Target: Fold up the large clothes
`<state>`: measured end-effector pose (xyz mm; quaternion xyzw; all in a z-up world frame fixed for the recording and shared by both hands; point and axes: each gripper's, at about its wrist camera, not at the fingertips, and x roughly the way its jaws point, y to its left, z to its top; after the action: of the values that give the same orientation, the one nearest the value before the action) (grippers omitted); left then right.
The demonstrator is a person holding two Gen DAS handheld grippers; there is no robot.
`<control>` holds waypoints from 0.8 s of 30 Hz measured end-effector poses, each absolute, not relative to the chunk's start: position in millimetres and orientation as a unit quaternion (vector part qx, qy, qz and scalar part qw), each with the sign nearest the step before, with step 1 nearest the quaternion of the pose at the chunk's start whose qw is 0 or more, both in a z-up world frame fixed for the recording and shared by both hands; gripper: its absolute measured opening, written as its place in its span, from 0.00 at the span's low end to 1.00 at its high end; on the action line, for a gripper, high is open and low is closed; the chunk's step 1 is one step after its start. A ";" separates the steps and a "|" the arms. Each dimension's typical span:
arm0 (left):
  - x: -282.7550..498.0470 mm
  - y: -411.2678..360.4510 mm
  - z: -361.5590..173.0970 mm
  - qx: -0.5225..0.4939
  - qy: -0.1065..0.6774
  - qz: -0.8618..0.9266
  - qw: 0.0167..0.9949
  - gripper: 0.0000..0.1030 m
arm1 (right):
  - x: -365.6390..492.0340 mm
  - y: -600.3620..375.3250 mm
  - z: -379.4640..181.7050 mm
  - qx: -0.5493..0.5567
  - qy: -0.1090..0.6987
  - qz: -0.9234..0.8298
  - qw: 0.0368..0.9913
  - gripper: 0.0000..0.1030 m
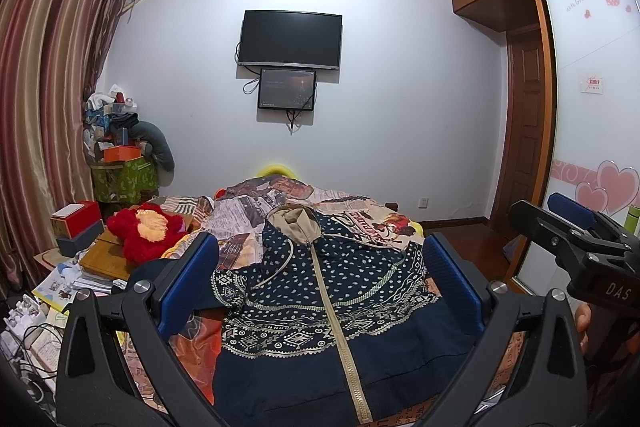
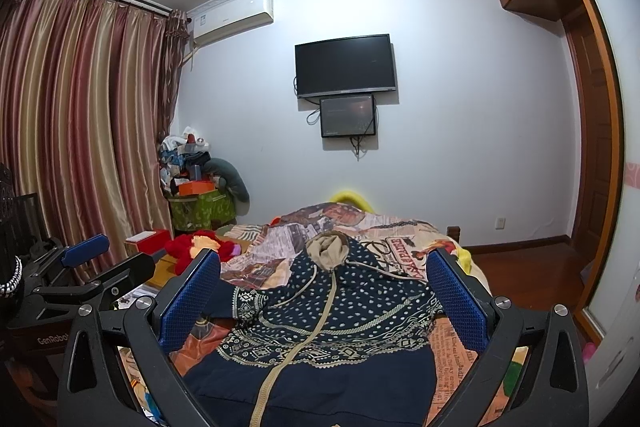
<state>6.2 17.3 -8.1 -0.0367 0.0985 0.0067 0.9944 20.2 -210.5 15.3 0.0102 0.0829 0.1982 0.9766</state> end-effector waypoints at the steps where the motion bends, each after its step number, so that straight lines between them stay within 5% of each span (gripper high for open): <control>1: 6.2 17.5 -8.2 -0.037 0.099 0.007 0.994 1.00 | 20.2 -210.7 15.3 0.010 0.083 0.198 0.977 1.00; 24: 18.1 28.8 -8.5 -0.044 0.094 0.019 0.994 1.00 | 29.3 -205.0 17.1 -0.002 0.083 0.201 0.976 1.00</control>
<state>18.1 28.8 -8.5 -0.0445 0.0940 0.0192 0.9944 29.3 -205.0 17.1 -0.0023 0.0827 0.2008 0.9761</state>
